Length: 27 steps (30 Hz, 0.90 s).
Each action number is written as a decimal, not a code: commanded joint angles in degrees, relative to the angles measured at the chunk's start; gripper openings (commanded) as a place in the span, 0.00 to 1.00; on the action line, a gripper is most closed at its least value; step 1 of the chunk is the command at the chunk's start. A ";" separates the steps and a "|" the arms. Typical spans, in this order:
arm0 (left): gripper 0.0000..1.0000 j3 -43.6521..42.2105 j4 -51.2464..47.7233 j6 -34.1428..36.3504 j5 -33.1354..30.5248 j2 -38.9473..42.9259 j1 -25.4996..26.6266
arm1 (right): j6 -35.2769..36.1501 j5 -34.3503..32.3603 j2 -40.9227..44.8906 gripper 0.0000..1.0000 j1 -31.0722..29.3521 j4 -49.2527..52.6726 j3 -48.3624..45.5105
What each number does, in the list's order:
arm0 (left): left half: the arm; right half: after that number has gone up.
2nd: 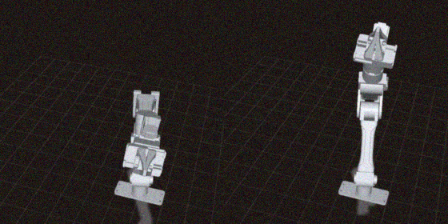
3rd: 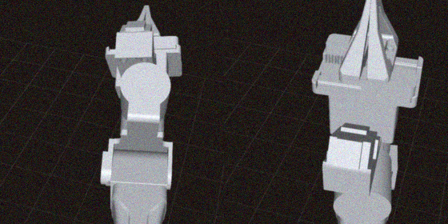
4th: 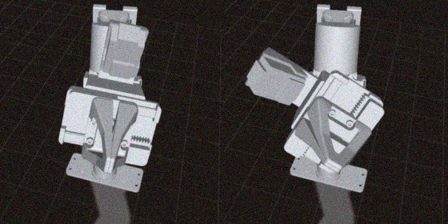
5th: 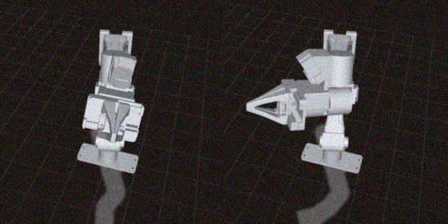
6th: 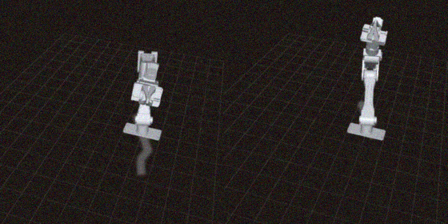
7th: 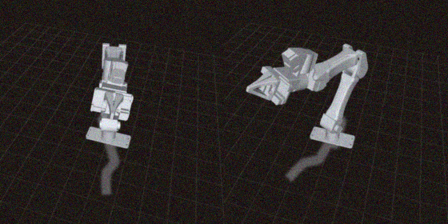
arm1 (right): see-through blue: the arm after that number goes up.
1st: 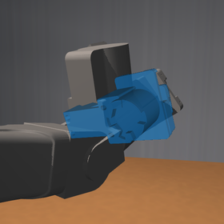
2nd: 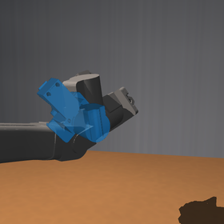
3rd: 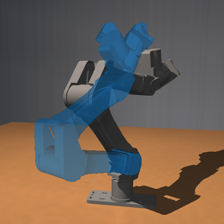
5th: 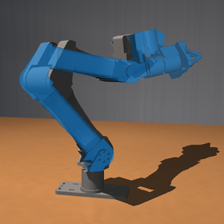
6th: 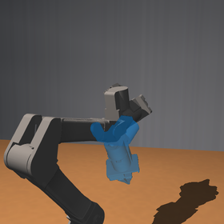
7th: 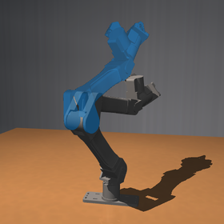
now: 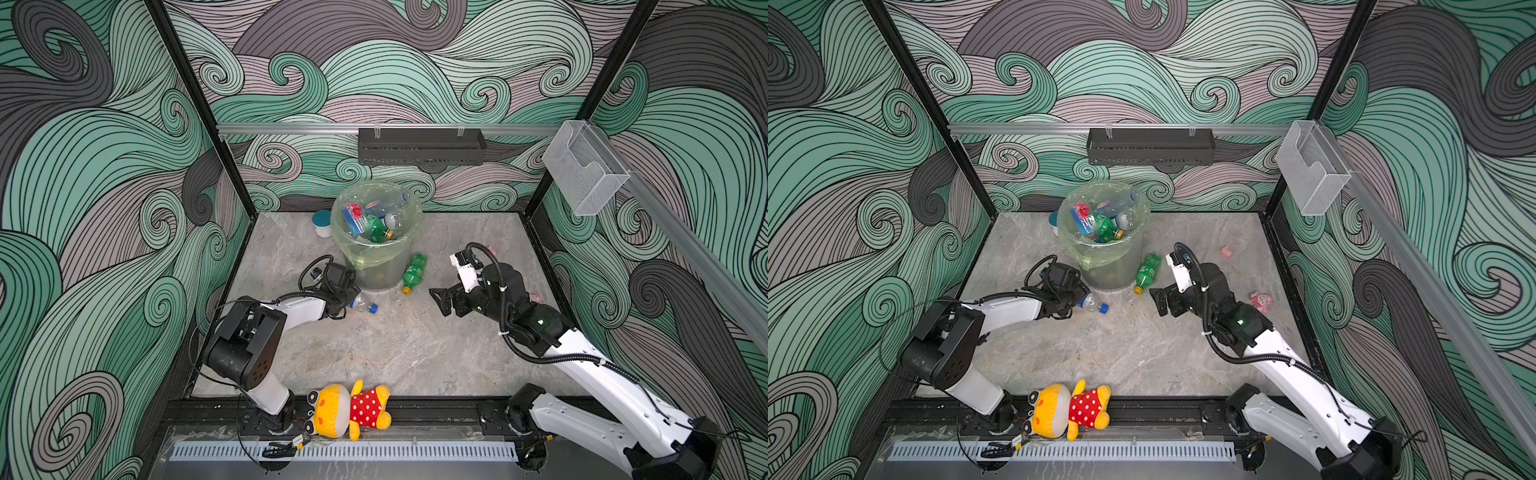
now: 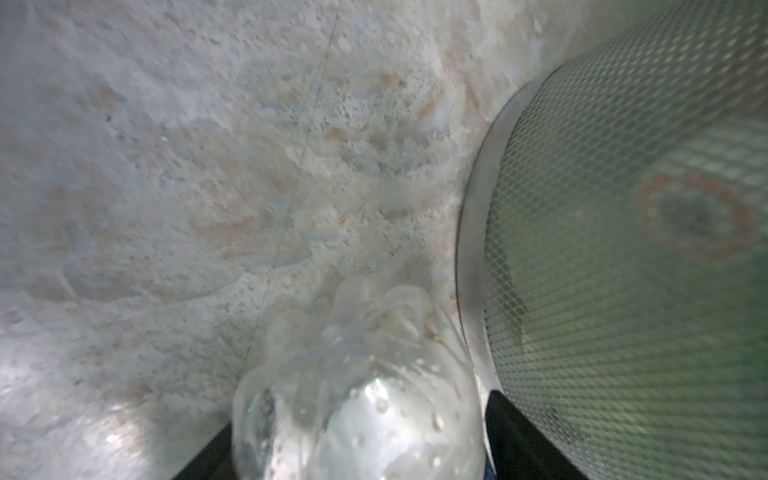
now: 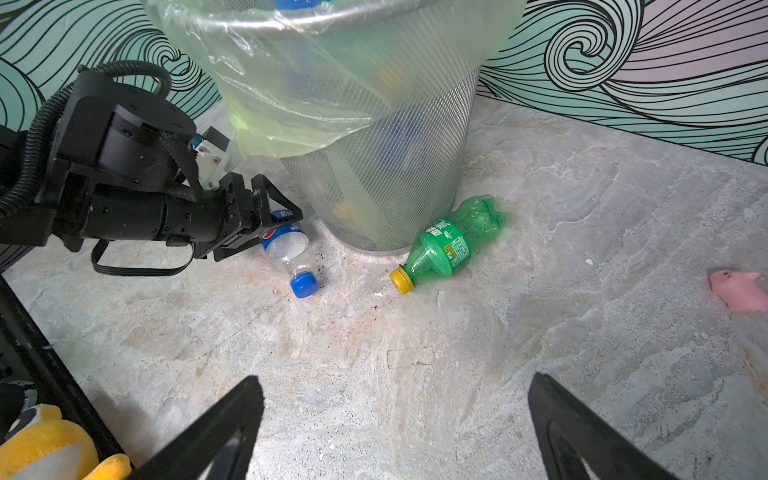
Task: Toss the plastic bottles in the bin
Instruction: 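Reach the left gripper to the blue-cap Pepsi bottle while right withdraws, then close the left gripper on the Pepsi bottle and lift it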
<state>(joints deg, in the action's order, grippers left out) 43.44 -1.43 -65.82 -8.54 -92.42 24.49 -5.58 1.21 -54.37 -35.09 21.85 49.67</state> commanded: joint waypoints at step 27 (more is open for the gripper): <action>0.72 -4.17 -14.19 15.38 3.31 9.78 -1.32 | -1.27 0.89 -2.68 1.00 0.51 -3.15 0.08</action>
<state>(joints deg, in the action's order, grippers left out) 37.36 -12.71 -52.84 -6.52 -80.40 23.64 -6.48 1.56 -57.04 -35.00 19.88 49.67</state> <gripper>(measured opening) 0.724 0.997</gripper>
